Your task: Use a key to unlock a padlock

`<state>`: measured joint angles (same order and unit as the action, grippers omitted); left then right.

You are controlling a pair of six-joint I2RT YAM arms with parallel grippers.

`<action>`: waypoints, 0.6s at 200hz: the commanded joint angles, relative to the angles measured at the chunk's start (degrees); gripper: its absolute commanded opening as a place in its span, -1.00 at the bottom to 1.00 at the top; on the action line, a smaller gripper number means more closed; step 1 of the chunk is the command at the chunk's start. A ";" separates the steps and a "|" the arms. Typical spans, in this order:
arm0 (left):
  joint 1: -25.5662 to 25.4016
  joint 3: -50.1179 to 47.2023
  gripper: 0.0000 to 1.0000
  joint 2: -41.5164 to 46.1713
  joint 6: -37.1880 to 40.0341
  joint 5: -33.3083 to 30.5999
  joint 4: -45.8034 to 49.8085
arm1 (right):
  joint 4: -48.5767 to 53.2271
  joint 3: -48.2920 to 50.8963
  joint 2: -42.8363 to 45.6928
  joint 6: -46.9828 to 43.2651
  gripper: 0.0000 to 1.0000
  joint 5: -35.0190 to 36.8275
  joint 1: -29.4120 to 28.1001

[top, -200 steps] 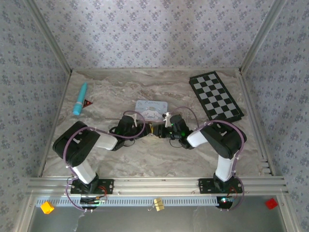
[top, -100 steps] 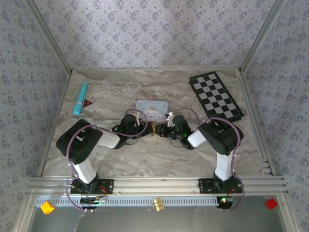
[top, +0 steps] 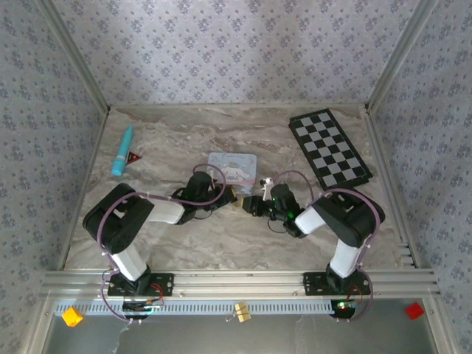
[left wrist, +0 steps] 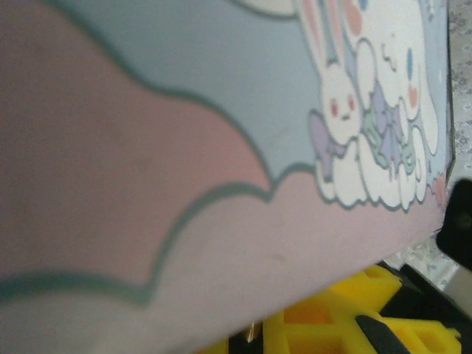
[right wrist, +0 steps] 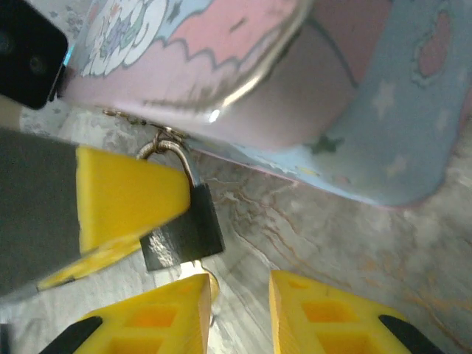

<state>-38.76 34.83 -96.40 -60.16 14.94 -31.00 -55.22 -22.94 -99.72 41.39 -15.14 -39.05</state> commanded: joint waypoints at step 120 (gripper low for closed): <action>-0.48 9.12 -0.98 10.61 -13.49 -4.45 32.40 | -23.68 3.04 -7.81 -51.48 -0.39 47.32 -29.06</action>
<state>-39.03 42.50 -88.12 -72.16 10.90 -1.72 -70.28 -19.42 -105.14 -4.80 27.33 -67.42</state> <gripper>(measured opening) 0.126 0.310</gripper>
